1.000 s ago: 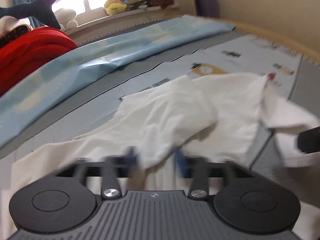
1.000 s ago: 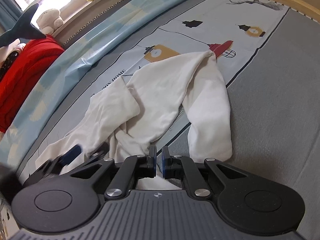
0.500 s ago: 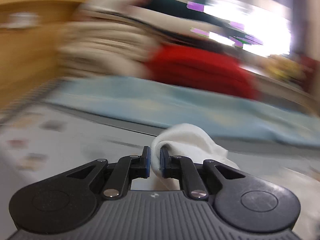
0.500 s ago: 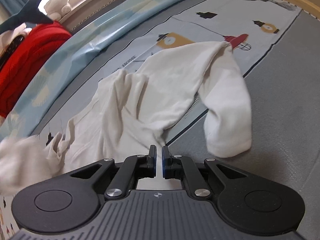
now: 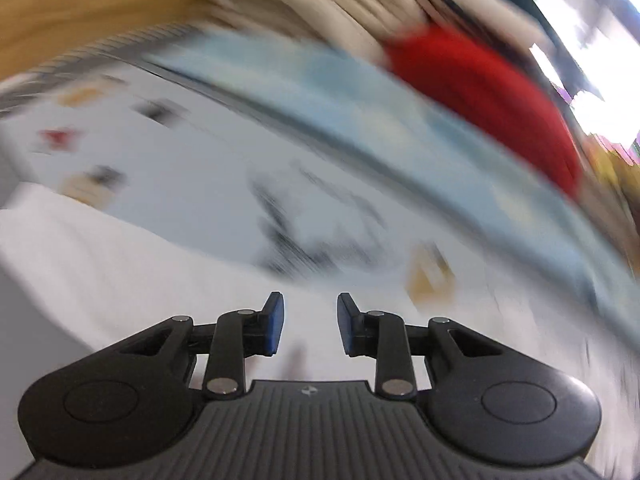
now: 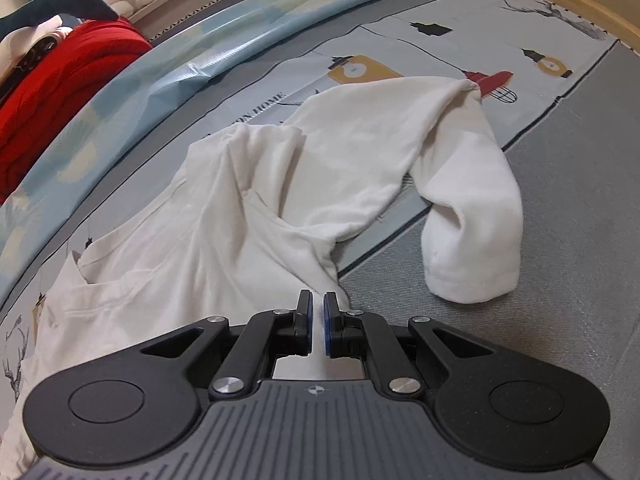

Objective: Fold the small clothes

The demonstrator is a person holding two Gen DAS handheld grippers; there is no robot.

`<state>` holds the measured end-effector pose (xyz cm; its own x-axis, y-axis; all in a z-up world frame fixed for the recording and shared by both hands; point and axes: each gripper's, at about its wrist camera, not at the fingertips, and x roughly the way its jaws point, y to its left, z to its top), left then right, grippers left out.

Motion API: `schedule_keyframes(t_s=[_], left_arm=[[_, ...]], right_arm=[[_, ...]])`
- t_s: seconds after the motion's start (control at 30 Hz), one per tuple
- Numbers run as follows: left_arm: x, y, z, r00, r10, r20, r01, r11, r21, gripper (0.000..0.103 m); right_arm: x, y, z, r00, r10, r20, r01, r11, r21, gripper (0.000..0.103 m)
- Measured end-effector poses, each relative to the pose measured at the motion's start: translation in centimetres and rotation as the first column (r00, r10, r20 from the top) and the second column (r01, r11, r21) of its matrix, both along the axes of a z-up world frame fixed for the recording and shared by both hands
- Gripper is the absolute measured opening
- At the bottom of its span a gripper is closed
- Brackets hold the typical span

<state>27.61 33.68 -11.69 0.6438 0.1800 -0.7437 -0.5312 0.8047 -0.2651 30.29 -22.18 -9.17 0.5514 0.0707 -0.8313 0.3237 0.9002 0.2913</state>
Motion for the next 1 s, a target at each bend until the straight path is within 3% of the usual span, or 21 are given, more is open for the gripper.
schedule_keyframes(t_s=[0.03, 0.1, 0.17, 0.2, 0.23, 0.27, 0.37, 0.47, 0.67, 0.77, 0.87, 0.93, 1.0], left_arm=[[1.0, -1.2, -1.0, 0.997, -0.063, -0.051, 0.064, 0.998, 0.027, 0.032], [2.1, -2.1, -3.3, 0.98, -0.059, -0.188, 0.077, 0.993, 0.094, 0.032], [1.6, -0.8, -5.9, 0.931, 0.094, -0.352, -0.039, 0.986, 0.16, 0.036], [0.9, -0.2, -5.8, 0.922, 0.181, -0.341, -0.117, 0.973, 0.199, 0.043], [1.2, -0.3, -5.6, 0.899, 0.225, -0.377, -0.137, 0.959, 0.248, 0.036], [1.4, -0.6, -5.0, 0.893, 0.244, -0.378, -0.146, 0.952, 0.269, 0.034], [1.4, -3.1, -2.1, 0.951, 0.205, -0.232, -0.17, 0.972, 0.163, 0.034], [2.5, -6.6, 0.5, 0.983, 0.125, -0.136, -0.104, 0.984, 0.148, 0.037], [4.5, -12.1, 2.2, 0.993, 0.049, -0.104, -0.035, 0.991, 0.128, 0.037], [4.8, -13.3, 1.9, 0.994, 0.013, -0.109, -0.004, 0.997, 0.083, 0.037], [4.3, -13.9, 2.1, 0.994, 0.008, -0.105, 0.003, 0.995, 0.102, 0.037], [4.5, -13.9, 1.9, 0.993, 0.012, -0.116, -0.001, 0.995, 0.101, 0.037], [4.5, -13.5, 1.6, 0.992, 0.01, -0.125, 0.001, 0.996, 0.088, 0.037]], right_arm=[[0.0, -0.3, -0.1, 1.0, -0.006, -0.002, 0.006, 1.0, 0.002, 0.006], [0.0, -1.0, -0.3, 1.0, -0.023, -0.006, 0.023, 1.0, 0.004, 0.006], [-0.1, -2.1, -0.6, 0.999, -0.046, -0.009, 0.046, 0.999, 0.009, 0.006], [-0.1, -2.7, -0.7, 0.998, -0.059, -0.012, 0.059, 0.998, 0.011, 0.006], [-0.1, -3.5, -0.8, 0.997, -0.076, -0.015, 0.076, 0.997, 0.011, 0.006], [-0.1, -4.2, -0.9, 0.995, -0.095, -0.02, 0.095, 0.995, 0.011, 0.006], [0.0, -6.5, -1.1, 0.989, -0.146, -0.031, 0.147, 0.988, 0.038, 0.006], [0.0, -8.5, -1.0, 0.981, -0.194, -0.012, 0.194, 0.979, 0.059, 0.006], [0.7, -12.6, -0.1, 0.954, -0.272, 0.123, 0.242, 0.947, 0.213, 0.006], [1.7, -15.0, 0.0, 0.928, -0.335, 0.164, 0.279, 0.915, 0.292, 0.006], [3.1, -16.7, -0.4, 0.913, -0.369, 0.176, 0.289, 0.887, 0.359, 0.009], [4.5, -17.6, -1.5, 0.914, -0.375, 0.159, 0.28, 0.862, 0.422, 0.029], [6.1, -18.3, -2.8, 0.912, -0.39, 0.123, 0.297, 0.839, 0.456, 0.042]])
